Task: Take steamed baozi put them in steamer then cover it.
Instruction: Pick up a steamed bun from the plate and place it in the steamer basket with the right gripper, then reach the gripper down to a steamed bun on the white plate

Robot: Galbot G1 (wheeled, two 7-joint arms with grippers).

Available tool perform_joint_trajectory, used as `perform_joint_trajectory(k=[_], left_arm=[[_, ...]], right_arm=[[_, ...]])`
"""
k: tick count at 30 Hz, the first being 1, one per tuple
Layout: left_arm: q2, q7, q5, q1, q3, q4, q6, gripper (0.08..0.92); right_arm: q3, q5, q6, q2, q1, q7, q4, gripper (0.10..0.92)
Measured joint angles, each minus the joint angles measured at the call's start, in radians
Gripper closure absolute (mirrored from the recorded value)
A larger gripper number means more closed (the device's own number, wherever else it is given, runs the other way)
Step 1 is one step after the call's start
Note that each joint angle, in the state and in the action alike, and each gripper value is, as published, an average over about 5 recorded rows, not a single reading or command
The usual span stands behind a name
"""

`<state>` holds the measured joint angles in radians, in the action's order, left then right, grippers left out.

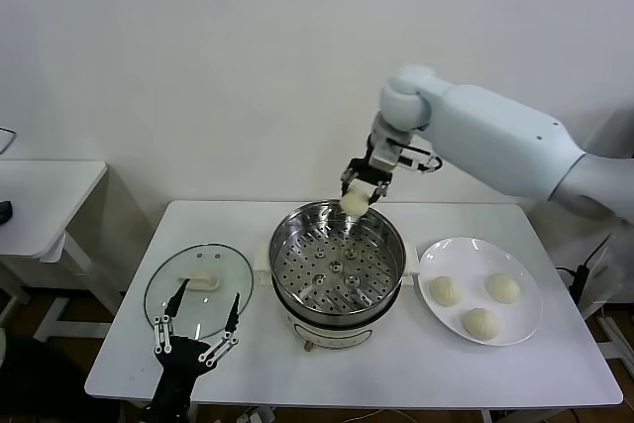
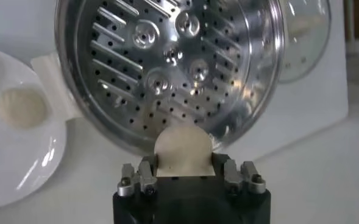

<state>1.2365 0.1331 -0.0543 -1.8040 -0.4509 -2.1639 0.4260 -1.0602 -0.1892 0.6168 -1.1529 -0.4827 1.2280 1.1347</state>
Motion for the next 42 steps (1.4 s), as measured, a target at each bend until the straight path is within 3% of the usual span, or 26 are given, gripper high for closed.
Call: perform_joint_trajectory(k=[19,27,35,42], left_arm=[[-0.001,0.004,0.004,0.007,-0.005,0.010,0.011,0.177],[0.000,0.006,0.006,0.007,-0.007,0.012,0.015,0.177],[0.000,0.006,0.010,0.008,-0.010,0.011,0.016,0.177],[-0.005,0.006,0.011,0.010,-0.007,0.008,0.015,0.177]], right_arm=[[0.013,-0.136,0.031,-0.098,0.109,-0.025,-0.055,0.399],[0.016,-0.146,0.029,-0.101,0.119,-0.033,-0.063,0.249],[0.039,-0.049,-0.038,-0.048,0.085,0.012,-0.022,0.203],[0.022,0.140,-0.213,0.050,-0.021,0.099,-0.004,0.203]])
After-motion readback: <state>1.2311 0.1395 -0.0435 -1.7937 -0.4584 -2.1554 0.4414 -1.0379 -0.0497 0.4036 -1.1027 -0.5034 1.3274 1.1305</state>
